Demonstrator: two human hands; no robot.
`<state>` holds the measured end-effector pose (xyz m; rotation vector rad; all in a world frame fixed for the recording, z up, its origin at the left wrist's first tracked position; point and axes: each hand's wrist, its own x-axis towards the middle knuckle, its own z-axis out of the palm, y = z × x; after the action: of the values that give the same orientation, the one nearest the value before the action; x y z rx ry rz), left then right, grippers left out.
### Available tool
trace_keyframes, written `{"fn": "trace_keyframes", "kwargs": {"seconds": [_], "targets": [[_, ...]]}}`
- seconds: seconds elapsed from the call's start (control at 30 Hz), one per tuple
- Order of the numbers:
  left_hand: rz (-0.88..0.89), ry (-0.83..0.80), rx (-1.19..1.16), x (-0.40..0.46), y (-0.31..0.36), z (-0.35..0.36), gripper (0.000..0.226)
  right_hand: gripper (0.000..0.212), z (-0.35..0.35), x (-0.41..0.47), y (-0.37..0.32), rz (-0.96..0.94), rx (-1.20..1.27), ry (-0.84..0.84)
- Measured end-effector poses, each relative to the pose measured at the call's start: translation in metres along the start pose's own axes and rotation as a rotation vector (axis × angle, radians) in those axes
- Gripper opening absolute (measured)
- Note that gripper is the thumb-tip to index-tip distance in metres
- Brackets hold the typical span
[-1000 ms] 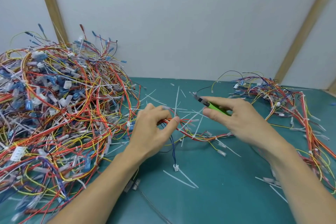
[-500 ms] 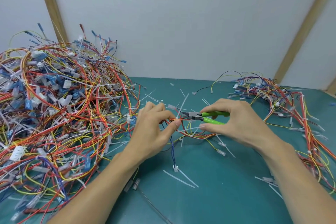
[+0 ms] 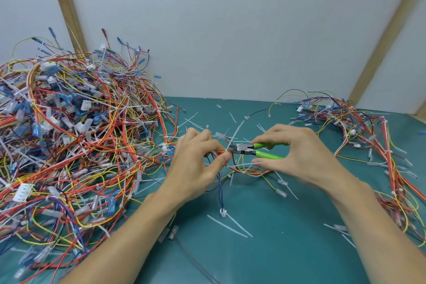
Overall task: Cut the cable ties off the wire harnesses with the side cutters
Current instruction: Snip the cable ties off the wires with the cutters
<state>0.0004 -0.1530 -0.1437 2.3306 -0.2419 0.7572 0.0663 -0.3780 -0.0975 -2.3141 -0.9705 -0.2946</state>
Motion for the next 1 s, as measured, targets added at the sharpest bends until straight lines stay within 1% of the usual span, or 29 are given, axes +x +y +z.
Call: {"fn": "trace_keyframes", "kwargs": {"seconds": [0.33,0.8,1.0], "targets": [[0.040,0.011,0.082,-0.0006,-0.0028,0.0031,0.022,0.030,0.0022,-0.0003,0.0017,0.010,-0.029,0.000],[0.045,0.033,0.083,-0.0024,-0.0031,0.0048,0.018,0.017,0.0032,0.0012,0.0023,0.007,-0.001,-0.004],[0.017,0.051,0.046,-0.0014,-0.0023,0.0031,0.020,0.015,0.0054,0.0008,0.0040,0.023,-0.009,0.049]]}}
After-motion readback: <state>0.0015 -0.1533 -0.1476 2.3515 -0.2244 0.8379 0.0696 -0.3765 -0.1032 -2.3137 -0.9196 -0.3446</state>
